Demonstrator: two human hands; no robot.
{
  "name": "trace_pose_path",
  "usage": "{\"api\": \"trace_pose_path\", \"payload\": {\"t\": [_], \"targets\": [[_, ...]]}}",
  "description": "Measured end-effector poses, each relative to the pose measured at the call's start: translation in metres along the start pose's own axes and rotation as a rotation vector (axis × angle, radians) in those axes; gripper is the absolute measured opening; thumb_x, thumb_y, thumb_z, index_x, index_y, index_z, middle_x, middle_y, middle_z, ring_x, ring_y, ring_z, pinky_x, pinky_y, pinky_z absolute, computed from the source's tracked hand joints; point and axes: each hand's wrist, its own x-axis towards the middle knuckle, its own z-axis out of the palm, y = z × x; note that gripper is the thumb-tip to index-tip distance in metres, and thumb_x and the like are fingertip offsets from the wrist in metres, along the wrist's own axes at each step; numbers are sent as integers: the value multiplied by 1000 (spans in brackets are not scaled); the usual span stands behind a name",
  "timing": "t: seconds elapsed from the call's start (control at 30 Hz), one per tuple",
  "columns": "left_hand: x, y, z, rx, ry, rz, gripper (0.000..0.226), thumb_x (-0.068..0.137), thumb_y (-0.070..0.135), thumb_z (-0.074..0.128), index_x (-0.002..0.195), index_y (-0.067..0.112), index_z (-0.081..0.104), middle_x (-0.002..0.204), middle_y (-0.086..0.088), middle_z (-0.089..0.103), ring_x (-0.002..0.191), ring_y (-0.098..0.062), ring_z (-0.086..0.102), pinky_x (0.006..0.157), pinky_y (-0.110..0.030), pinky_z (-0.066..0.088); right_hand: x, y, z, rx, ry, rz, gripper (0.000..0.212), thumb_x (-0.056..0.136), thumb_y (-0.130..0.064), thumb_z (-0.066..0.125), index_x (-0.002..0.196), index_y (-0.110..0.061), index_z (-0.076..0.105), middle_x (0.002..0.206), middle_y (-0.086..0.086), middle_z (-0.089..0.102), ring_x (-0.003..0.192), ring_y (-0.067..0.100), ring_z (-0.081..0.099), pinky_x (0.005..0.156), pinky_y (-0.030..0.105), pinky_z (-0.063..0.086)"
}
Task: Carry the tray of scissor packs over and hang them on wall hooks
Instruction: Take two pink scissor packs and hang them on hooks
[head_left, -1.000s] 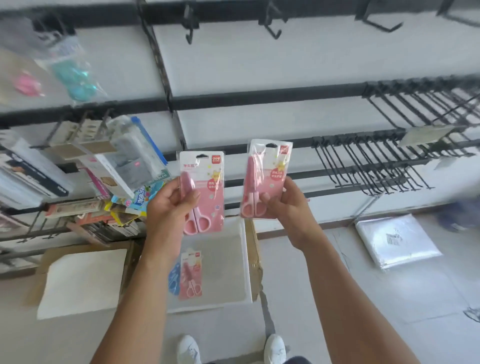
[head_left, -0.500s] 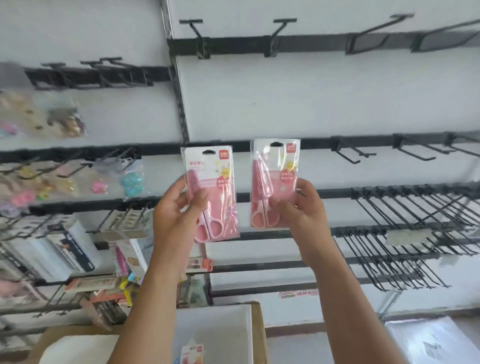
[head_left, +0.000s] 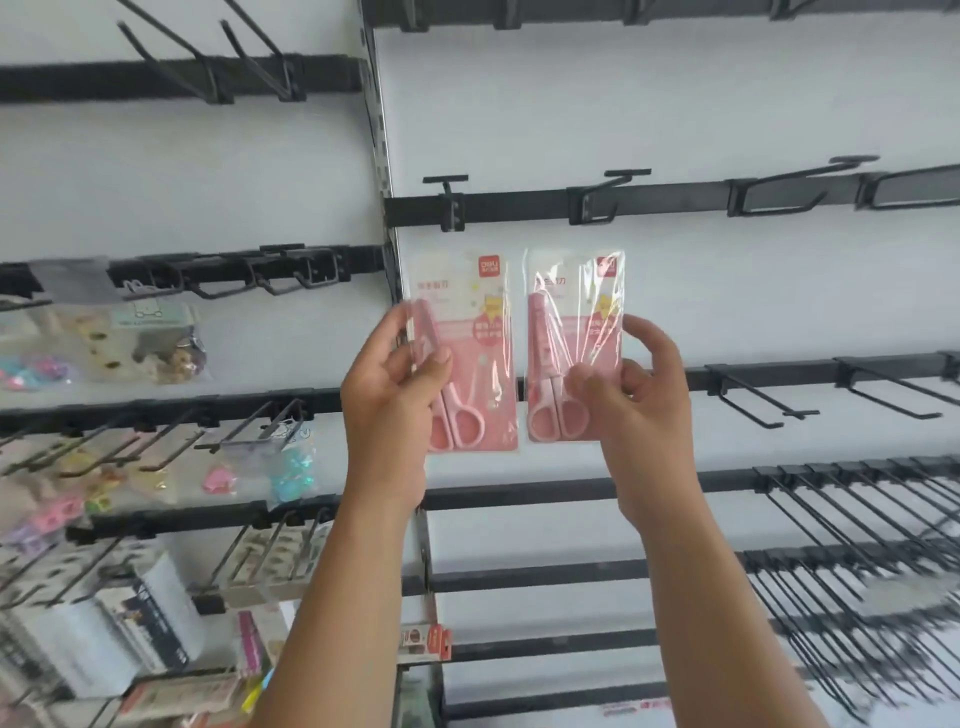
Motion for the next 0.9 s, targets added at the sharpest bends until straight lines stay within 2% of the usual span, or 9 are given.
{"api": "trace_pose_path", "payload": {"t": [0.07, 0.13, 0.2, 0.33, 0.4, 0.5, 0.67, 0.8, 0.9], "targets": [[8, 3, 8, 4, 32, 40, 45, 90, -1, 67, 127, 25, 61, 105, -1, 79, 98, -21, 75, 77, -33, 59, 8, -2, -2, 5, -8, -13, 57, 91, -8, 66, 131, -44, 46, 82, 5, 69, 74, 16, 67, 68, 34, 58], [16, 7, 15, -4, 62, 75, 41, 90, 3, 69, 121, 27, 62, 104, 0, 79, 97, -18, 76, 74, -29, 58, 15, -5, -6, 7, -11, -28, 58, 91, -6, 66, 130, -44, 47, 88, 5, 71, 71, 13, 68, 62, 31, 55], [25, 9, 21, 0, 91, 113, 41, 90, 5, 70, 124, 26, 63, 105, 0, 79, 98, -17, 75, 76, -27, 58, 21, -9, -9, 15, -12, -37, 57, 91, -4, 65, 130, -43, 49, 92, 6, 73, 71, 10, 70, 60, 30, 57], [36, 8, 28, 42, 126, 137, 45, 92, 7, 69, 134, 22, 61, 105, -1, 79, 94, -11, 75, 77, -25, 57, 29, -11, -12, 0, -12, -56, 57, 90, -5, 65, 129, -43, 51, 95, 6, 73, 74, 10, 72, 68, 39, 61], [38, 2, 29, 67, 145, 138, 46, 92, 9, 69, 135, 24, 61, 106, -1, 79, 94, -10, 75, 79, -27, 58, 32, -10, -14, -7, -17, -55, 56, 90, -5, 65, 128, -44, 51, 94, 5, 73, 75, 11, 72, 71, 45, 61], [39, -8, 29, 116, 171, 151, 47, 92, 11, 69, 136, 27, 61, 114, -4, 76, 102, -13, 73, 89, -36, 59, 36, -9, -16, -5, -25, -51, 55, 90, -5, 65, 126, -45, 52, 95, 7, 74, 76, 14, 73, 72, 51, 60], [43, -22, 32, 191, 199, 193, 42, 94, 12, 68, 125, 39, 60, 107, 1, 77, 87, -6, 75, 75, -26, 59, 42, -7, -20, -3, -18, -57, 55, 91, -5, 65, 131, -41, 51, 98, 7, 73, 75, 11, 74, 67, 42, 61], [51, -28, 29, 284, 198, 191, 37, 93, 15, 68, 117, 42, 63, 97, 14, 78, 88, -3, 74, 81, -33, 60, 49, -10, -22, 27, 4, -75, 54, 92, -4, 64, 132, -38, 51, 99, 8, 73, 76, 7, 73, 58, 25, 58], [55, -30, 29, 313, 198, 189, 34, 94, 17, 67, 118, 40, 61, 98, 17, 74, 81, 4, 73, 73, -25, 60, 56, -13, -23, 26, 27, -88, 53, 92, -5, 64, 130, -40, 52, 96, 6, 73, 75, 5, 73, 60, 28, 60]]}}
